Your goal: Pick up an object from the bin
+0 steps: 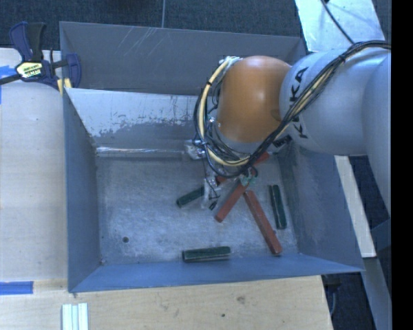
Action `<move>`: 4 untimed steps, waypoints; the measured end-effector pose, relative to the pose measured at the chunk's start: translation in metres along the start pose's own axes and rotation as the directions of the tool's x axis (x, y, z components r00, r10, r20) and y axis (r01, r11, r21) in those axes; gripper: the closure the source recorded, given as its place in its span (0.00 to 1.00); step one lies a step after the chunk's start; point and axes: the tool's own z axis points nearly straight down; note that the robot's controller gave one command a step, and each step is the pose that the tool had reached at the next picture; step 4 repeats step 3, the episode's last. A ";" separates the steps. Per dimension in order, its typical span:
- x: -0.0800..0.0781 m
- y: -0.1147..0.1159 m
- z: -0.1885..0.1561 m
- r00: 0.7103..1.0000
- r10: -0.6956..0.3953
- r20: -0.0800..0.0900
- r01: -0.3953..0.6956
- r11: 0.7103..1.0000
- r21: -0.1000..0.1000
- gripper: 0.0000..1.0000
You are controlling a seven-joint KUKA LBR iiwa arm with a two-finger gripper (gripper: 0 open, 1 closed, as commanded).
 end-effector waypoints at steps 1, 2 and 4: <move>0.010 -0.006 0.042 1.000 -0.001 -0.004 0.001 1.000 0.000 0.00; 0.008 -0.006 0.038 1.000 0.001 0.003 -0.001 1.000 -0.001 1.00; -0.020 -0.011 -0.147 0.999 -0.035 0.011 0.035 0.999 0.003 1.00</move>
Offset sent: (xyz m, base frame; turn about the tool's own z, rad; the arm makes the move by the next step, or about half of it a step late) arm -0.0079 -0.0077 -0.0396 -0.0036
